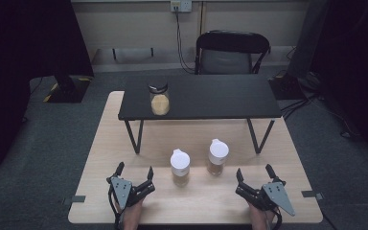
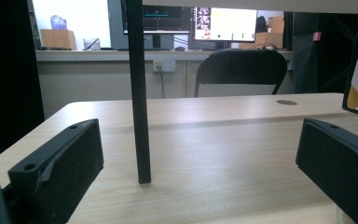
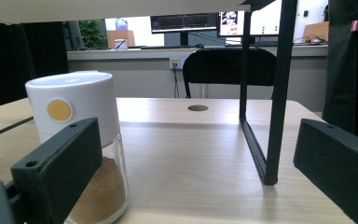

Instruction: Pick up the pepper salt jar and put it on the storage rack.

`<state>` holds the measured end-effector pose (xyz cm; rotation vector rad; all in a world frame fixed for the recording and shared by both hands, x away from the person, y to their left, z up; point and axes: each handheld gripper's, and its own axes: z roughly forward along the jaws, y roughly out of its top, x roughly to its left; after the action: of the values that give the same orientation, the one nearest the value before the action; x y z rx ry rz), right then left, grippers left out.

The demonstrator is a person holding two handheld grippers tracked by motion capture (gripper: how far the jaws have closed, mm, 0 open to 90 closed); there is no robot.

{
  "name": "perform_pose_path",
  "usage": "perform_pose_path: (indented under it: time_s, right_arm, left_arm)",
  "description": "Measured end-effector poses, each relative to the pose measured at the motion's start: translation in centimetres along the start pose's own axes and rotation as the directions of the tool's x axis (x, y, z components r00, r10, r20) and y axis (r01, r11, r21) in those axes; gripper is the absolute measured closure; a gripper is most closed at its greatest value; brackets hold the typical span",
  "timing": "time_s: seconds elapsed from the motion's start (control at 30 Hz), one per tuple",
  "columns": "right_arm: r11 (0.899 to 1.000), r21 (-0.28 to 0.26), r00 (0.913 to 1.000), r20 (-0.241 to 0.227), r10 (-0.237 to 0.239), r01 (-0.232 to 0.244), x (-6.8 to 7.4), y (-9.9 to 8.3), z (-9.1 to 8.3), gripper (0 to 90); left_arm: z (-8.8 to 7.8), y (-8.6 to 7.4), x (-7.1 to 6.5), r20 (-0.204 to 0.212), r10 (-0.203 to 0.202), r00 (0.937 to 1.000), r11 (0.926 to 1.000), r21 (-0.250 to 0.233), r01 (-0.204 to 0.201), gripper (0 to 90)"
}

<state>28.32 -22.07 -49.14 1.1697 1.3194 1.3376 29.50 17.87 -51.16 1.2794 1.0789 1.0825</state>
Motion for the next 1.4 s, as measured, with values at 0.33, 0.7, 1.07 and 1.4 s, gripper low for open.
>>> perform_pose_path:
  time_s: [0.33,0.7,1.07,1.4]
  right_arm:
    - [0.999,-0.007,0.9994,-0.001,-0.033,0.033,1.0,1.0,-0.3,0.0]
    - [0.998,-0.044,0.9986,-0.037,-0.037,0.035,2.5,2.3,-0.7,0.0]
    - [0.997,-0.059,0.9959,-0.078,-0.044,0.040,4.2,3.6,-0.6,0.0]
    - [0.997,-0.060,0.9918,-0.117,-0.051,0.044,5.5,4.5,-0.4,0.0]
  left_arm:
    - [0.0,0.0,0.0,0.000,0.000,1.0000,1.0000,0.000,0.000,0.4]
    - [0.0,0.0,0.0,-0.001,0.000,1.0000,1.0000,0.000,0.000,0.4]
    - [0.0,0.0,0.0,-0.002,0.000,1.0000,1.0000,0.000,0.000,0.4]
    - [0.0,0.0,0.0,-0.002,0.000,1.0000,1.0000,0.000,0.000,0.4]
